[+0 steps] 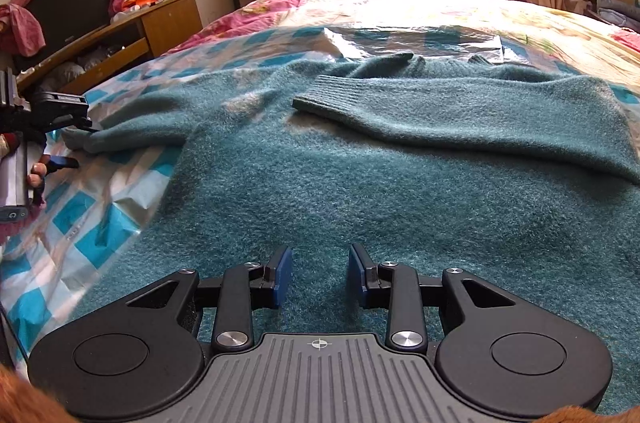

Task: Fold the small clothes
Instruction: 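Grasp the other sleeve cuff with the left tool and lift it, then lay the held sleeve across the sweater body and open the left tool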

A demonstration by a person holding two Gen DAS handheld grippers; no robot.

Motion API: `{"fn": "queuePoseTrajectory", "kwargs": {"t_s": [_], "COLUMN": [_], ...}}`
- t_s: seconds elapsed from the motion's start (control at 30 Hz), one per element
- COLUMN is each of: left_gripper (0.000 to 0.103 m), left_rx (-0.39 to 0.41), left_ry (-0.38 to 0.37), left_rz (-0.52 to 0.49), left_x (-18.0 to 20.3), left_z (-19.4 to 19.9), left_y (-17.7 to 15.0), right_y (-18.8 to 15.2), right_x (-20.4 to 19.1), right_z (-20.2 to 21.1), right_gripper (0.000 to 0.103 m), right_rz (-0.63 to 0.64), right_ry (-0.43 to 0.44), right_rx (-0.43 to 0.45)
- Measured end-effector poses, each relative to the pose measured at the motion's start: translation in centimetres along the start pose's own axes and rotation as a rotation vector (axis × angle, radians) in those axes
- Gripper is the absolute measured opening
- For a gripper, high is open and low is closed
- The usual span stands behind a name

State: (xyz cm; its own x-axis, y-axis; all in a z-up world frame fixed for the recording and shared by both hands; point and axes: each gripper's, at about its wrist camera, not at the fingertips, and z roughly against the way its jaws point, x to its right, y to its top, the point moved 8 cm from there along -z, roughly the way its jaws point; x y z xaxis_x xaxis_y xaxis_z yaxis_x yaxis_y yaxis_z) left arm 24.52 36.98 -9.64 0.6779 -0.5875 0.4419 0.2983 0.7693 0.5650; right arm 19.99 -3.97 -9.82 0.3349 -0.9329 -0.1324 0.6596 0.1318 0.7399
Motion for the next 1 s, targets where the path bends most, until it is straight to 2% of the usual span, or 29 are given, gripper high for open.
{"fn": "queuePoseTrajectory", "kwargs": {"t_s": [0.07,0.13,0.17,0.23,0.33,0.47,0.57,0.7,0.8,0.9,0.93,1.0], "left_gripper": [0.051,0.026,0.021,0.017,0.016,0.016,0.016,0.016,0.016,0.02,0.029,0.039], "left_rx": [0.013,0.003,-0.005,0.004,0.047,0.033,0.004,-0.08,-0.17,-0.256,-0.281,-0.309], "left_ry": [0.001,-0.025,-0.046,-0.045,-0.061,-0.224,-0.376,-0.621,-0.743,-0.764,-0.757,-0.703], "left_rz": [0.035,0.068,0.085,0.057,-0.052,-0.151,-0.253,-0.442,-0.61,-0.731,-0.752,-0.784], "left_x": [-0.3,-0.2,0.0,0.9,3.5,9.5,15.9,25.8,31.3,33.0,32.9,31.5], "left_z": [-0.2,-0.3,-0.2,0.2,1.7,4.7,7.5,12.1,14.4,14.9,14.8,14.2], "left_y": [0.1,0.2,0.2,0.4,0.8,-0.1,-2.5,-9.0,-16.0,-21.9,-23.0,-24.5], "right_y": [0.0,0.0,0.0,0.0,0.1,-0.1,-0.3,-0.7,-0.8,-0.9,-1.0,-1.2], "right_x": [0.0,0.1,0.1,0.3,0.7,1.4,2.3,4.4,6.3,8.6,9.1,10.6], "right_z": [0.0,0.1,0.2,0.4,0.9,1.7,2.4,3.6,4.3,5.0,5.2,5.4], "right_gripper": [0.032,0.032,0.032,0.032,0.032,0.032,0.032,0.032,0.032,0.032,0.032,0.033], "right_rz": [-0.005,-0.01,-0.016,-0.031,-0.048,-0.082,-0.102,-0.159,-0.2,-0.249,-0.264,-0.314], "right_ry": [0.001,0.005,0.009,0.016,0.021,0.031,0.025,0.008,-0.023,-0.051,-0.053,-0.051], "right_rx": [0.0,0.004,0.005,0.009,0.022,0.04,0.055,0.075,0.089,0.099,0.1,0.101]}}
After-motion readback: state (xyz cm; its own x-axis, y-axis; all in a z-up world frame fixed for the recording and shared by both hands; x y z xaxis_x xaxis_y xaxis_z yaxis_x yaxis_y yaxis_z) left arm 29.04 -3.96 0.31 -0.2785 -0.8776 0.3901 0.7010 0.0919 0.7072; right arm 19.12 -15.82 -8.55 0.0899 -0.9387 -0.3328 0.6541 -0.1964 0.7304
